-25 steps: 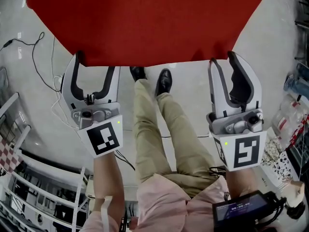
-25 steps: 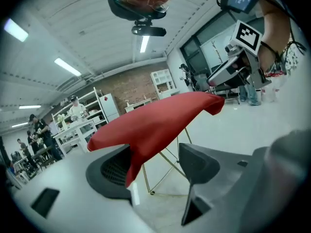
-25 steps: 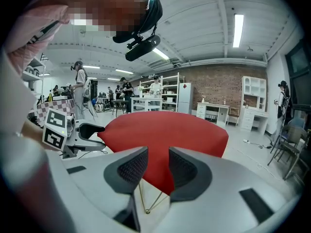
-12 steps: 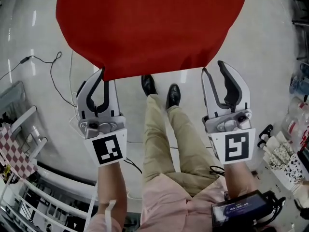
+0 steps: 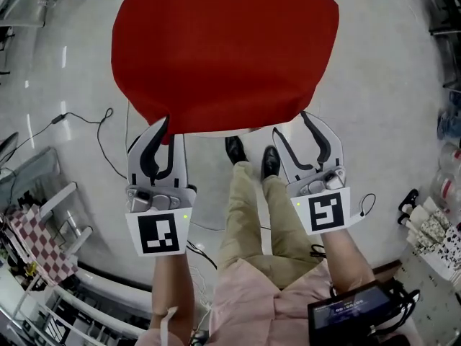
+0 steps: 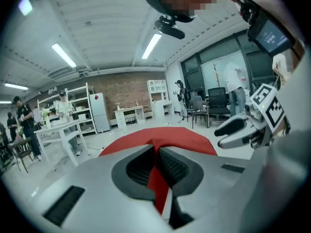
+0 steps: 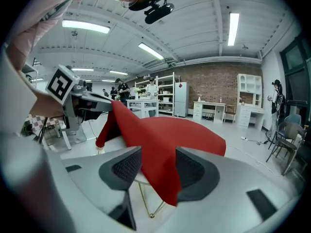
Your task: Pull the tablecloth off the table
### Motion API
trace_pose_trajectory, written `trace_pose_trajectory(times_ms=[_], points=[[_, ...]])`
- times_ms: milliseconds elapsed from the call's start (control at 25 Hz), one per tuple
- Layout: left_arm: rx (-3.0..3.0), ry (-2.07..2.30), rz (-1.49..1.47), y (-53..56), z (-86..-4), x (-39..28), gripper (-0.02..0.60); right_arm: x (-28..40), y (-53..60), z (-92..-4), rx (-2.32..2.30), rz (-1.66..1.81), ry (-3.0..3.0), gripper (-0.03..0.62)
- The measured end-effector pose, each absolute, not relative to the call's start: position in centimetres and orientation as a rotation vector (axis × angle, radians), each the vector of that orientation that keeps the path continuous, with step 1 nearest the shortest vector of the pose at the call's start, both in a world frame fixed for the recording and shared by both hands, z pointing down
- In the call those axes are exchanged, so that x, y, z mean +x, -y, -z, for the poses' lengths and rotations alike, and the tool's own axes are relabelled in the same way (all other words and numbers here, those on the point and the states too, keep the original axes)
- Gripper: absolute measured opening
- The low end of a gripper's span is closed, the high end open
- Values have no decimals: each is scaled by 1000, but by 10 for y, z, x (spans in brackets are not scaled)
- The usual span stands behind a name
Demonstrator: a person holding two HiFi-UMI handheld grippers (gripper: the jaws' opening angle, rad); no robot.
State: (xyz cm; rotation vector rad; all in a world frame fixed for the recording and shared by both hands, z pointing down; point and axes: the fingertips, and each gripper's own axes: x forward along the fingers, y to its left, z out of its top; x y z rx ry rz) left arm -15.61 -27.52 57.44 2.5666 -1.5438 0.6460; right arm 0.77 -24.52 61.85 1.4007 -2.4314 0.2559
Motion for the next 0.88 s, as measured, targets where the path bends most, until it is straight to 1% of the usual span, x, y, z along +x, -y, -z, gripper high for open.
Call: trace_pose_trajectory(times_ms=[280,400,480,800,840,880], points=[[2573,1487,-578,304,-556,-144,38,-12,246,-645,1264,-241,2298,253],[2584,1452,-562,309,-555,-141,38,-19,250,-657,1288,-241,2246,286],[2590,1433,-555,311,-555,-139,38,-23,255,-663,1305,-223,2226,295],[2618,1372,-530,311,-550,-135,38,-17,270,-663,1353,-130,2127,285],[2615,1375,-523,310,-548,-136,38,-15,270,-660,1350,-125,2124,261],[2611,1378,-519,309,-548,-138,38,-13,269,-658,1354,-127,2124,223]])
